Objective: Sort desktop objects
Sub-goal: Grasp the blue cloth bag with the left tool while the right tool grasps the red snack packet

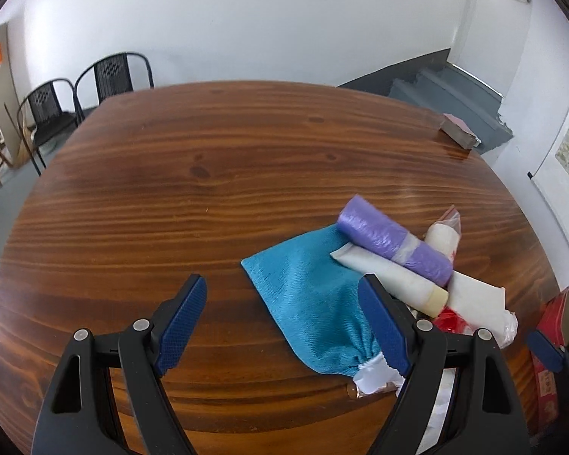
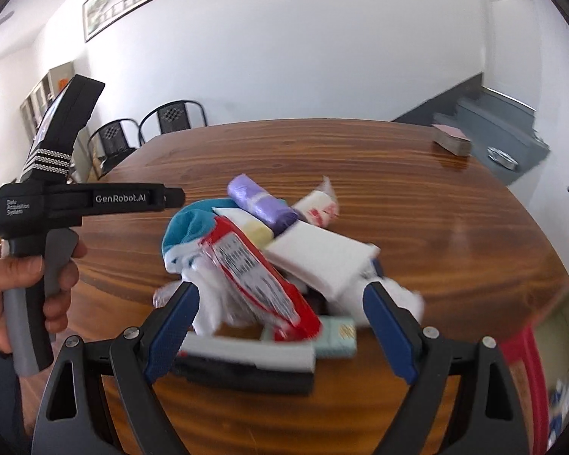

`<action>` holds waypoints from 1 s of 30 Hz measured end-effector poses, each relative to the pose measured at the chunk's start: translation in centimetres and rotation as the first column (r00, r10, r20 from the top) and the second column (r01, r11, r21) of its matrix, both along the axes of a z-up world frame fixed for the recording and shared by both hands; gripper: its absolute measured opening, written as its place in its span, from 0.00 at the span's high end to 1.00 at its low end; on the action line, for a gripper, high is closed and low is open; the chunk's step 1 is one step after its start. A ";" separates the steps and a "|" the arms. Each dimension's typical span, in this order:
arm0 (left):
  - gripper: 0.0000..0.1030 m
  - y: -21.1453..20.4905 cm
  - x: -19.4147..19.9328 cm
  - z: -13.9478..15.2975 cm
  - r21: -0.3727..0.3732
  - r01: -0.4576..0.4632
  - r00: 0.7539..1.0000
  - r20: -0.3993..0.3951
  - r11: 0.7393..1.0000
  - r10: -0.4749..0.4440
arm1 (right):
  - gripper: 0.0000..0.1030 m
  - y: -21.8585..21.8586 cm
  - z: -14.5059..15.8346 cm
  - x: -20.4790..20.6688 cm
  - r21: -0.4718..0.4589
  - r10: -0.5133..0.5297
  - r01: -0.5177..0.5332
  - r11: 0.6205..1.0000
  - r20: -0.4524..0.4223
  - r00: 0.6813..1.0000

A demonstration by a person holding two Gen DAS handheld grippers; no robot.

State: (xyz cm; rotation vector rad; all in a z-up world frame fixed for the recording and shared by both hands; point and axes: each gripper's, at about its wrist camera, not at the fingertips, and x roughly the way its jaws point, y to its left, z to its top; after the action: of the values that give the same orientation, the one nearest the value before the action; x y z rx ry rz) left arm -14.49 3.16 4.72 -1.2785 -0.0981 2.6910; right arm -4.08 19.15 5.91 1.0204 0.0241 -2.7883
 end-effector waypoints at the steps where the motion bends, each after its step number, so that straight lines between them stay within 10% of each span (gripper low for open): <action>1: 0.18 -0.1 -0.1 -0.1 0.003 -0.002 1.000 0.005 1.000 0.002 | 0.12 -0.3 -0.1 -0.4 0.003 0.010 -0.010 1.000 0.005 1.000; 14: 0.18 -0.1 -0.8 -2.2 0.118 -0.006 0.995 0.102 0.993 -0.006 | 0.43 1.2 -2.0 -2.3 -0.068 0.022 -0.016 0.998 0.088 0.996; 30: 0.18 2.6 -1.8 -3.8 0.124 0.010 0.991 0.130 0.992 -0.026 | 0.43 1.4 -2.6 -2.2 -0.068 0.014 -0.008 0.998 0.094 0.996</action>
State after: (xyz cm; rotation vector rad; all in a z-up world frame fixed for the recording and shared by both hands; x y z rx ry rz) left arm -16.32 5.74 0.91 -1.4099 -0.2629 2.5395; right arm -6.24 20.59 3.31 1.1297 -0.0761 -2.7080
